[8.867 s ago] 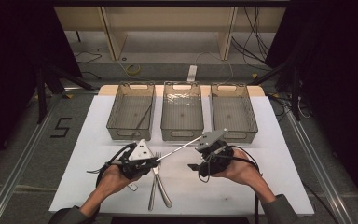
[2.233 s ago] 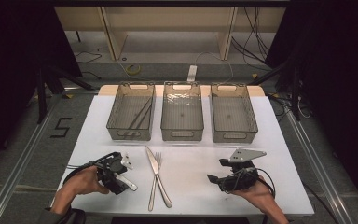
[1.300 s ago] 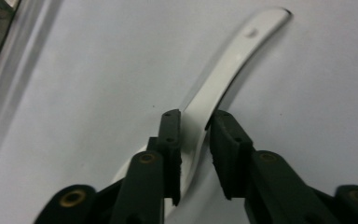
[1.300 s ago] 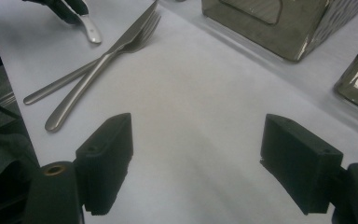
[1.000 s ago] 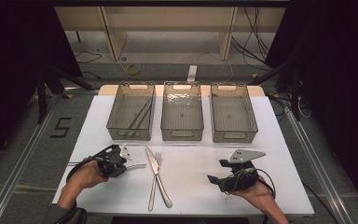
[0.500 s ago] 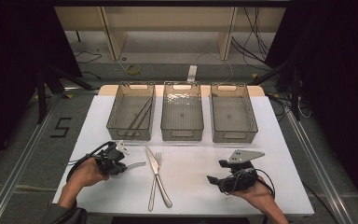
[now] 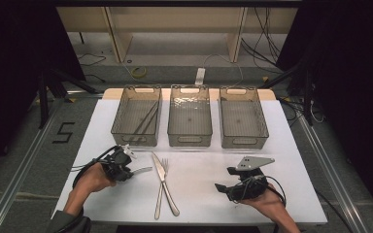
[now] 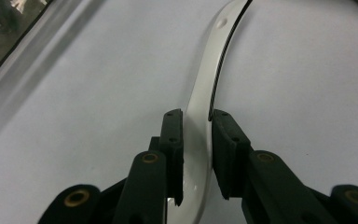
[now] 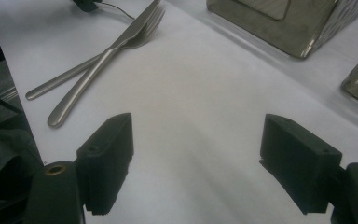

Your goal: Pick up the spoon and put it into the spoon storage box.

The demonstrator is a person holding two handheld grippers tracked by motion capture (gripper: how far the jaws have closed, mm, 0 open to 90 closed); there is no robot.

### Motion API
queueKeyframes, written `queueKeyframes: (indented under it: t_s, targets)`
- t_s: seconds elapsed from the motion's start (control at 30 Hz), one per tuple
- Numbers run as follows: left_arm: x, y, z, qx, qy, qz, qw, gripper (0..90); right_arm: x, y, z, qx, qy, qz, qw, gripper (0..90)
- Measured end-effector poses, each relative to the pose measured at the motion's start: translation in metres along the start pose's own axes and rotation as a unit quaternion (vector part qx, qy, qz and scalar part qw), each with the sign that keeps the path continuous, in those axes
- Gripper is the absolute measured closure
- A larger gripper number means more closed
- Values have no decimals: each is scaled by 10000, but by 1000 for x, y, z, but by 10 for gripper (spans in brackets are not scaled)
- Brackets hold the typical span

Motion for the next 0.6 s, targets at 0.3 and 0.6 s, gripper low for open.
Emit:
queueKeyframes:
  t_s: [0.3,0.6]
  targets:
    - [3,-1,5,92,-11,236,9997,799,0,0,0,9,-18,-9,10000,267]
    - [6,1,4,-166,161,252,9994,824,-1,1,0,-3,-12,-7,10000,267]
Point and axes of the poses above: each handheld gripper's, and its own axes: y roughly backward along the jaws, z roughly out of its top, x roughly to its left, the point moved 1 cm from there along -y, roughly forward along the jaws, and after that the axes turned 15 degrees about -y, right-handed, at the moved point
